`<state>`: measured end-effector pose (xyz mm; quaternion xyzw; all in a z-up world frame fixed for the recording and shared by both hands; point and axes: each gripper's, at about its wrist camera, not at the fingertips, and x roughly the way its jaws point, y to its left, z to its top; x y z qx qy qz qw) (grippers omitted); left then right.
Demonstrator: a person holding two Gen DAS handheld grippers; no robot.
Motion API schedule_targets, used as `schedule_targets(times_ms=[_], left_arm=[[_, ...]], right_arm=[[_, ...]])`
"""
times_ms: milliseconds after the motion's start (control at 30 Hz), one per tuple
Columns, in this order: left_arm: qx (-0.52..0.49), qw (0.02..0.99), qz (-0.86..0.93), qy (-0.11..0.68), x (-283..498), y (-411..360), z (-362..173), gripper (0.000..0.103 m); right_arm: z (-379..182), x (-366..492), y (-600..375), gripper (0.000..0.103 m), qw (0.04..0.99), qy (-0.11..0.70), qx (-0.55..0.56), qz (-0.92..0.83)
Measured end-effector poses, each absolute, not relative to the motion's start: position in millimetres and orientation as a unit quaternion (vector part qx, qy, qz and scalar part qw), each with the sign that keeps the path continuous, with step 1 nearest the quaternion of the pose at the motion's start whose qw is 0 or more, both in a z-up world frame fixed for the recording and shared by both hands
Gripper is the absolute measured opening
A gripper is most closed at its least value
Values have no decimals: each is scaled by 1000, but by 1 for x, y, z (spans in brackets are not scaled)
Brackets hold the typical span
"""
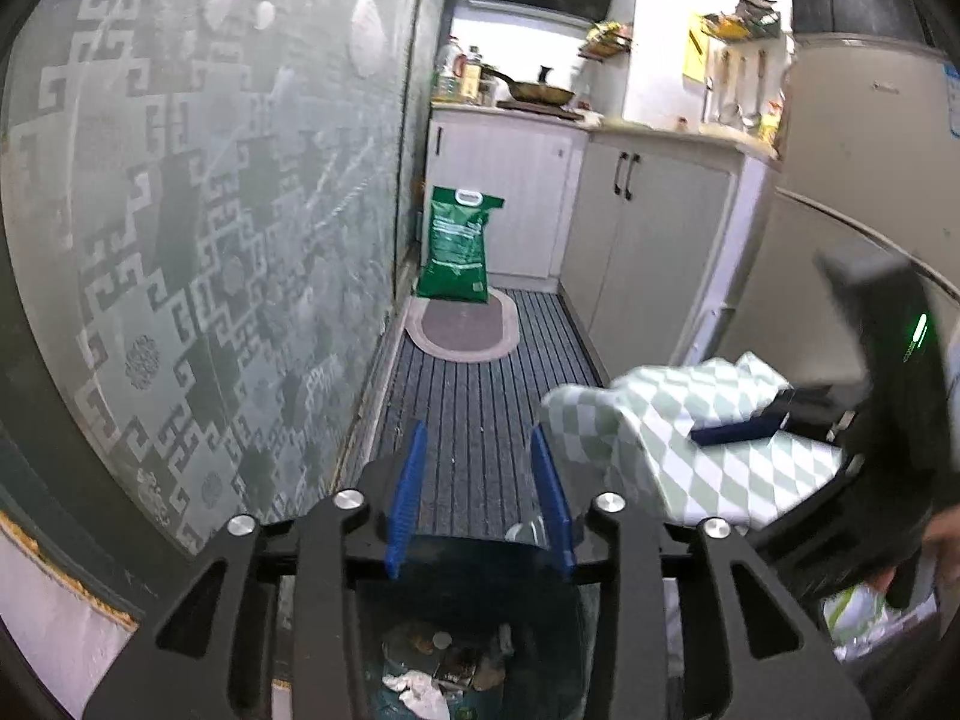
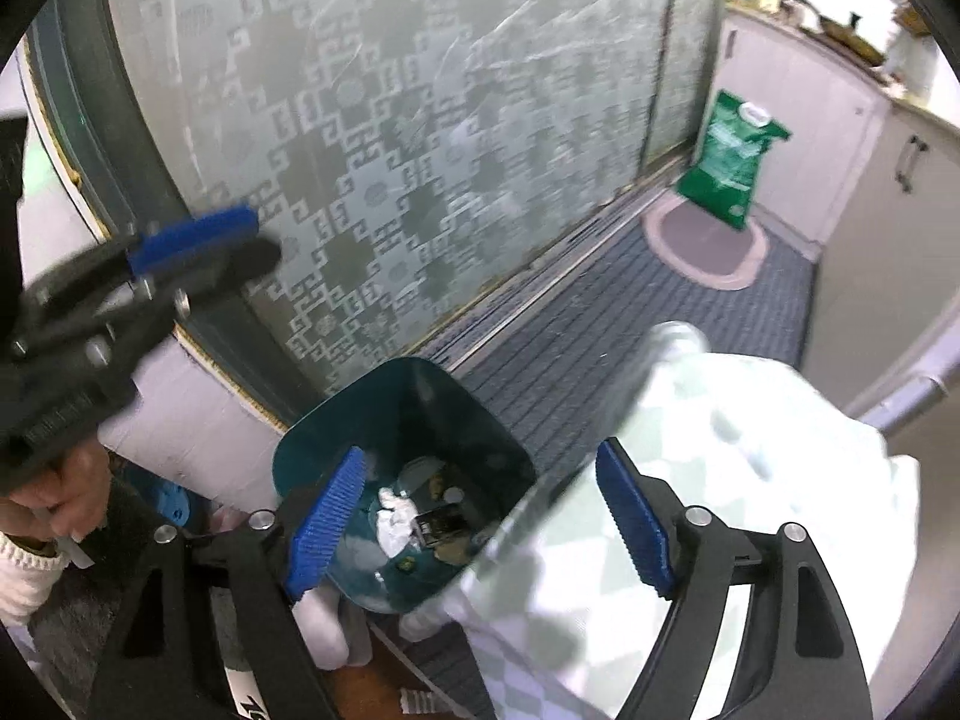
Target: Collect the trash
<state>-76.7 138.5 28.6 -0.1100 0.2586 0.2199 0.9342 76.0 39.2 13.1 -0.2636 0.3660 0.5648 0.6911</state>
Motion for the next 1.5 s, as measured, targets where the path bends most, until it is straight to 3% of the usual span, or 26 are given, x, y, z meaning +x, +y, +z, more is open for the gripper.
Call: schedule_targets(times_ms=[200, 433, 533, 1000, 1500], left_arm=[[-107, 926, 208, 295, -80, 117, 12, 59], [-100, 923, 205, 311, -85, 99, -2, 94], [-94, 922, 212, 310, -83, 93, -1, 99], [-93, 918, 229, 309, -83, 69, 6, 100], [-109, 914, 248, 300, -103, 71, 8, 100]], right_arm=[[42, 82, -4, 87, 732, 340, -229, 544], [48, 84, -63, 93, 778, 322, -179, 508], [53, 78, -85, 100, 790, 307, -171, 503], [56, 62, -149, 100, 826, 268, -162, 469], [54, 66, -155, 100, 828, 279, -142, 465]])
